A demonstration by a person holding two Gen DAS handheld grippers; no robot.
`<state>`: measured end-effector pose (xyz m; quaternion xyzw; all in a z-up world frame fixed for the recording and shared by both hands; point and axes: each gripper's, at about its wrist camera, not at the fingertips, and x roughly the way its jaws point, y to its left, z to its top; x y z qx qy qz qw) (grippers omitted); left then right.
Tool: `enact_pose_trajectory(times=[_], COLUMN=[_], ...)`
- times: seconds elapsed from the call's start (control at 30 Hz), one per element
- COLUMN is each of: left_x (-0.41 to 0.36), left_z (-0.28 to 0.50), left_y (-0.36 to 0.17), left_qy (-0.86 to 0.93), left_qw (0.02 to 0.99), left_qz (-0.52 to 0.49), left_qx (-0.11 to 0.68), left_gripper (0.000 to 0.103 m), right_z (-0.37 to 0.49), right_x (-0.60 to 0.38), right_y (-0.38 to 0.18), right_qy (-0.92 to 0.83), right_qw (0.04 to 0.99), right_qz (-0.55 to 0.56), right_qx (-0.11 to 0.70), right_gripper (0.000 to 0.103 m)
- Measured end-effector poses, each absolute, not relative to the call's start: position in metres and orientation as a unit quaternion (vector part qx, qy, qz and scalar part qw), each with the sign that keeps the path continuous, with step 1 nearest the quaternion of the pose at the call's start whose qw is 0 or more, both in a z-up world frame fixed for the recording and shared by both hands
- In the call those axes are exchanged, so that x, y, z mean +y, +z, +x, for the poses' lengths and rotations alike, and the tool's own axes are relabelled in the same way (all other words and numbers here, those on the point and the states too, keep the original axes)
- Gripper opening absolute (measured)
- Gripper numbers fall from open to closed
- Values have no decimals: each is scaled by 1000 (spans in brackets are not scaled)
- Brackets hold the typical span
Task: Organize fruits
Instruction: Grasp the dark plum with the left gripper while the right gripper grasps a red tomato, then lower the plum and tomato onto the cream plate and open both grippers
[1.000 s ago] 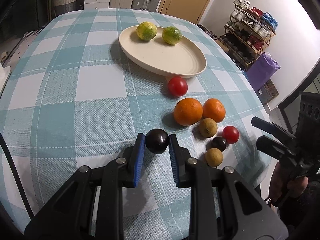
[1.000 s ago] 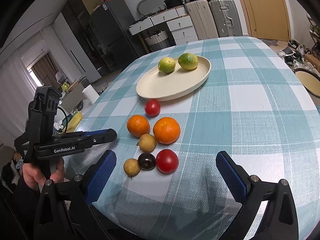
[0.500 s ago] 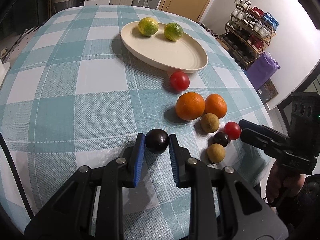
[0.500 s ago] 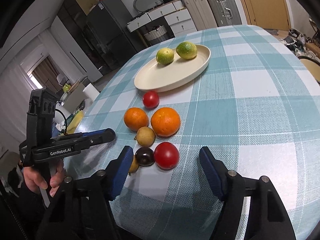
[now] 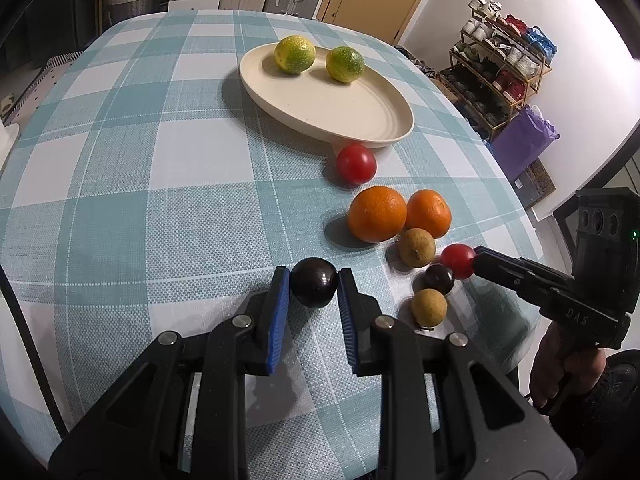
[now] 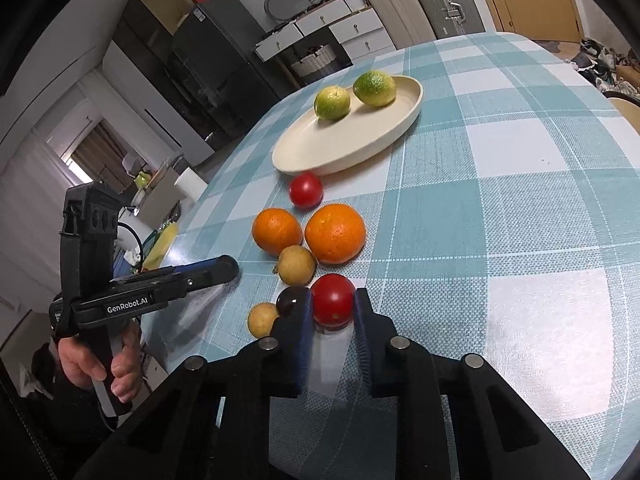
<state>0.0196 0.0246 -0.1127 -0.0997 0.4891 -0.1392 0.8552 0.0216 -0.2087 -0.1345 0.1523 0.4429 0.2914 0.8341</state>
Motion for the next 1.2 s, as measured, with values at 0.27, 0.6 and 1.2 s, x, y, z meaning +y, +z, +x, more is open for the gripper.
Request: enact_pose_trajectory(times=[0.27,0.6,1.2], left_x=[23,22,39], left_z=[22,24,53], left_y=[-116,-118,-87], left_qy=[-141,-141,-137], left_qw=[852,850,865], left_qz=[-100,-103,-123], left_qx=[495,498,467], left_gripper=[21,21,21], right_z=[25,36,46], right_x=[-210,-204,-209], right_y=[-135,-143,-105], right_qy=[294,301,303], right_qw=[832,818,849], right_qz=[159,174,163], right_qx=[443,458,402], right_gripper=[17,28,27])
